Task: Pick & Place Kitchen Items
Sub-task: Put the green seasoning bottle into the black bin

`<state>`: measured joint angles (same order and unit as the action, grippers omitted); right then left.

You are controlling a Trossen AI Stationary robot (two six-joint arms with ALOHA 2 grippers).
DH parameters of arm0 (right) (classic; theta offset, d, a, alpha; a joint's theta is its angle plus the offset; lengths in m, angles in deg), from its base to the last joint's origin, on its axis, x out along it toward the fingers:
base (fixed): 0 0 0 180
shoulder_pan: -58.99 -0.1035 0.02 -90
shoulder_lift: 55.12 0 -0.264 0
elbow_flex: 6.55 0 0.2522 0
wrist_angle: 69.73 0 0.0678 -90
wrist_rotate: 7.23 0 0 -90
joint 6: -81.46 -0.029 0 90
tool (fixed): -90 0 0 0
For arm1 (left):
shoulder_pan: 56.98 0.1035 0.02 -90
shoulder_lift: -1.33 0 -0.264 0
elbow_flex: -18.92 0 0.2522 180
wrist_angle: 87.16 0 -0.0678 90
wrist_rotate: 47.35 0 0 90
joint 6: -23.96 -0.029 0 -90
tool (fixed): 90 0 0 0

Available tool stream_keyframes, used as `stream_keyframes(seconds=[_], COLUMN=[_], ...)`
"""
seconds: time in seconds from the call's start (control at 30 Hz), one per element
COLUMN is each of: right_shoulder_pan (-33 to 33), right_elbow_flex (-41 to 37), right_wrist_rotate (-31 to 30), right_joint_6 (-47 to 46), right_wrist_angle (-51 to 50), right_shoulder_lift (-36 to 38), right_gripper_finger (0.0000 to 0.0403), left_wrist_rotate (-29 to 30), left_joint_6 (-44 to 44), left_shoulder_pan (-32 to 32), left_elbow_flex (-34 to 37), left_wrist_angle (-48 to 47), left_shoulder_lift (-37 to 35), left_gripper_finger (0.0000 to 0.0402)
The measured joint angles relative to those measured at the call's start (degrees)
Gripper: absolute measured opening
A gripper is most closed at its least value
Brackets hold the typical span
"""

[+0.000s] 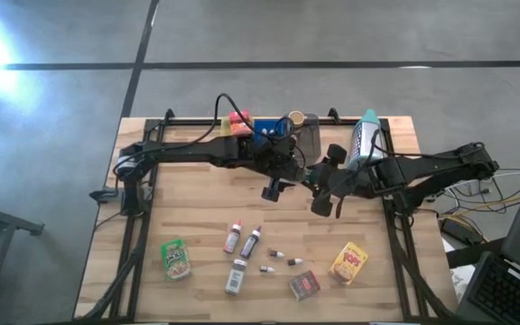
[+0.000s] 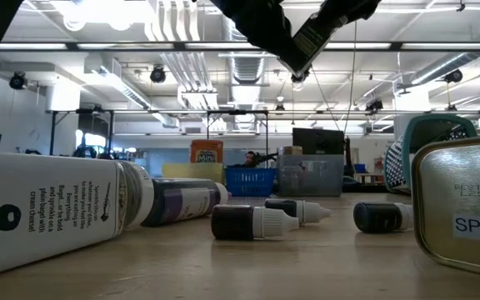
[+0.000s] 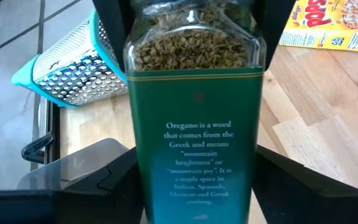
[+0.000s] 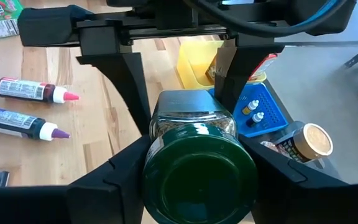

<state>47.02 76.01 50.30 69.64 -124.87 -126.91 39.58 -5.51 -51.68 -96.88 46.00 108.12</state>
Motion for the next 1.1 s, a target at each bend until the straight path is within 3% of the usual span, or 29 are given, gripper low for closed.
stream_keyframes(seconds=[0.1,0.27,0.47,0.57,0.73,1.1], right_shoulder_pan=[0.04,0.53,3.58,6.95,15.25,33.99], right_elbow_flex=[-0.02,-0.02,-0.02,-0.02,-0.02,0.8], right_wrist_rotate=[-0.05,-0.61,-0.39,1.32,10.78,24.58], right_joint_6=[0.1,0.29,0.04,1.03,3.51,8.86], right_wrist_angle=[-0.1,-0.81,-4.35,-5.27,-5.37,-6.51], right_shoulder_lift=[0.01,0.22,1.14,1.35,1.57,0.52], right_gripper_finger=[0.0205,0.0197,0.0201,0.0203,0.0197,0.0197], left_wrist_rotate=[1.71,9.5,7.12,7.04,7.27,7.4], left_joint_6=[0.1,2.38,10.53,13.37,15.02,16.04], left_shoulder_pan=[-0.07,0.44,3.64,4.77,5.22,5.2], left_elbow_flex=[-0.14,-1.53,3.41,8.79,18.94,37.64], left_wrist_angle=[-1.21,-9.76,-12.1,-8.07,2.26,26.88], left_shoulder_lift=[0.0,-0.61,-6.63,-10.62,-18.47,-32.51], left_gripper_finger=[0.0277,0.0308,0.0309,0.0311,0.0309,0.0307])
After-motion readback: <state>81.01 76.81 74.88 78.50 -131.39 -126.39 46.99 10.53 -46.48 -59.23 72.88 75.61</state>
